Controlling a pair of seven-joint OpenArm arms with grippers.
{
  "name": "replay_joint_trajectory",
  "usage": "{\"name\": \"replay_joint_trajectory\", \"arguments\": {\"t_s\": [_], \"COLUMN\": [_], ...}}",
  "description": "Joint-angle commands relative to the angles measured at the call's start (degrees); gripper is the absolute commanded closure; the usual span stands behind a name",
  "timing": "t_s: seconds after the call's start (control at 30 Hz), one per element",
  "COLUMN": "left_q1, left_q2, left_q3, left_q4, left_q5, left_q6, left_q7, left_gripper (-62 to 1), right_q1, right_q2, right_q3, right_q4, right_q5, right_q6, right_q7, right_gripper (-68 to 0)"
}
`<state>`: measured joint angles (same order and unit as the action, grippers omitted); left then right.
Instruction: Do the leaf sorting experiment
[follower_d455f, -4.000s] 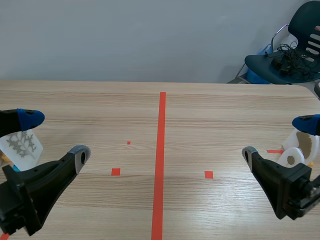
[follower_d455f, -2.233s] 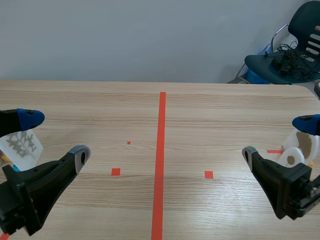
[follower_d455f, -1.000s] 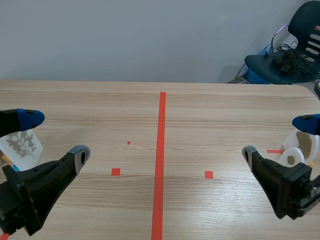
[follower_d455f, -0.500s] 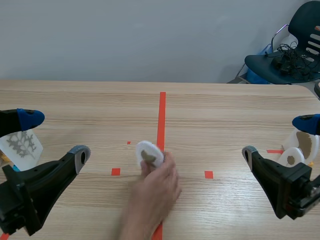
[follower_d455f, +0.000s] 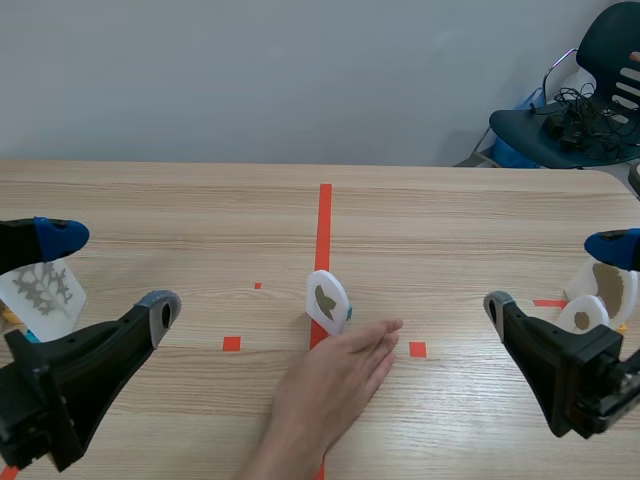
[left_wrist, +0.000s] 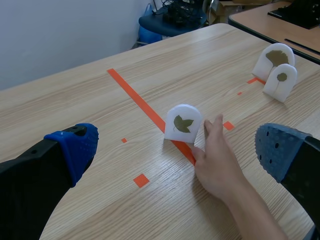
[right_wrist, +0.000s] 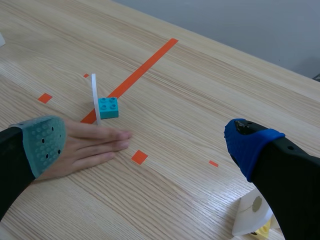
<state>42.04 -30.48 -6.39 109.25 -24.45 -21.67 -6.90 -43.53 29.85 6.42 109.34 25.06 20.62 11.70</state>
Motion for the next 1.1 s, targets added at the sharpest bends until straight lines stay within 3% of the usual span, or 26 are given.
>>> {"name": "replay_joint_trajectory", "arguments": {"t_s": [0.0,0.2,0.33,0.43,0.6,0.87,1.0,1.07], "left_q1": [-0.3,-0.3,-0.3,-0.3,-0.3,-0.3,-0.3,-0.3], "left_q2": [0.2,0.2,0.2,0.2,0.1,0.1,0.1,0.1], "left_q3": [-0.3,-0.3,-0.3,-0.3,-0.3,-0.3,-0.3,-0.3], "left_q4": [0.3,0.3,0.3,0.3,0.3,0.3,0.3,0.3], "left_q5": [-0.3,-0.3,-0.3,-0.3,-0.1,-0.1,-0.1,-0.1], "left_q6": [-0.3,-0.3,-0.3,-0.3,-0.3,-0.3,-0.3,-0.3], "left_q7": [-0.6,-0.6,-0.6,-0.6,-0.6,-0.6,-0.6,-0.6], "left_gripper": [-62.3,-62.3,-62.3,-62.3,-62.3,-62.3,-62.3,-62.3], "right_q1": [1.0,7.6,15.6,21.6,30.4,42.7,45.8,46.2], "right_q2": [0.0,0.2,0.1,-1.0,-5.6,-16.6,-20.3,-21.0], "right_q3": [0.7,-3.8,-12.2,-18.9,-27.1,-36.3,-39.2,-39.9], "right_q4": [0.8,-2.7,-8.6,-14.4,-26.2,-45.2,-51.1,-52.1], "right_q5": [0.7,0.7,0.0,-3.0,-5.2,-11.6,-13.1,-13.1], "right_q6": [0.0,0.5,0.5,-0.3,-1.5,-5.1,-10.1,-11.6], "right_q7": [1.1,0.6,0.7,1.7,5.0,9.4,9.7,9.7], "right_gripper": [-67.9,-67.9,-67.9,-67.9,-67.9,-67.9,-66.8,-59.2]}}
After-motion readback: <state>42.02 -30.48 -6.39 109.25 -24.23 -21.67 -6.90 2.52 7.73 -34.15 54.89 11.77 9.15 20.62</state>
